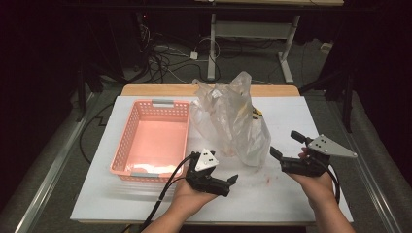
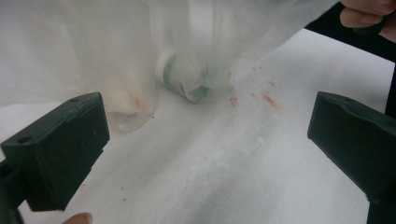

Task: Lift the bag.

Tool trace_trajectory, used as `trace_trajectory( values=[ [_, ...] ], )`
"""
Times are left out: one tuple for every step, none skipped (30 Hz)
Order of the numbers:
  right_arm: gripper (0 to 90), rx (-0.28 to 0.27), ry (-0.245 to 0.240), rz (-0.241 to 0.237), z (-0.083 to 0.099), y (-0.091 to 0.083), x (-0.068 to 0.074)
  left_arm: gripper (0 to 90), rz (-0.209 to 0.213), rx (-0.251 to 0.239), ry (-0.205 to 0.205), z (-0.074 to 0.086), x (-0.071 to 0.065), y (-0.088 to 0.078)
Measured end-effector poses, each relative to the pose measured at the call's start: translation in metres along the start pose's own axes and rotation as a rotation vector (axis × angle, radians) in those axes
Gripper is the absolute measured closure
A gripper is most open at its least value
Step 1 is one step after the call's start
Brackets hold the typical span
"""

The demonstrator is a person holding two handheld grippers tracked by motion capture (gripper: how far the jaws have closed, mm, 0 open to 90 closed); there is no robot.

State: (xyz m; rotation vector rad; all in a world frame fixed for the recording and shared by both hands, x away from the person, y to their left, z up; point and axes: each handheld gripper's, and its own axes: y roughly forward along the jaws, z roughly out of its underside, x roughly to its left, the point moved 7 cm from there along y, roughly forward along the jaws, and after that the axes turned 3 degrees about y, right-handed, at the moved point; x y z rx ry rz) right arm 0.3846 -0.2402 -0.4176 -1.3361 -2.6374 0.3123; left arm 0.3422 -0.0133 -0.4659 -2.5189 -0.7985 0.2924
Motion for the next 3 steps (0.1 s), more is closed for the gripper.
trace_trajectory(
  values=[
    [0.2, 0.006, 0.005, 0.007, 0.0037, -0.0006, -0.0007, 0.0, 0.001, -0.003, 0.000, 0.0008, -0.0009, 0.0008],
    [0.1, 0.013, 0.007, 0.009, 0.0081, -0.0019, -0.0013, 0.0, -0.001, -0.009, 0.001, 0.0010, -0.0015, 0.0012],
    [0.1, 0.011, 0.003, 0.009, 0.0114, -0.0030, -0.0018, 0.0, -0.002, -0.016, 0.001, 0.0009, -0.0019, 0.0014]
  ],
)
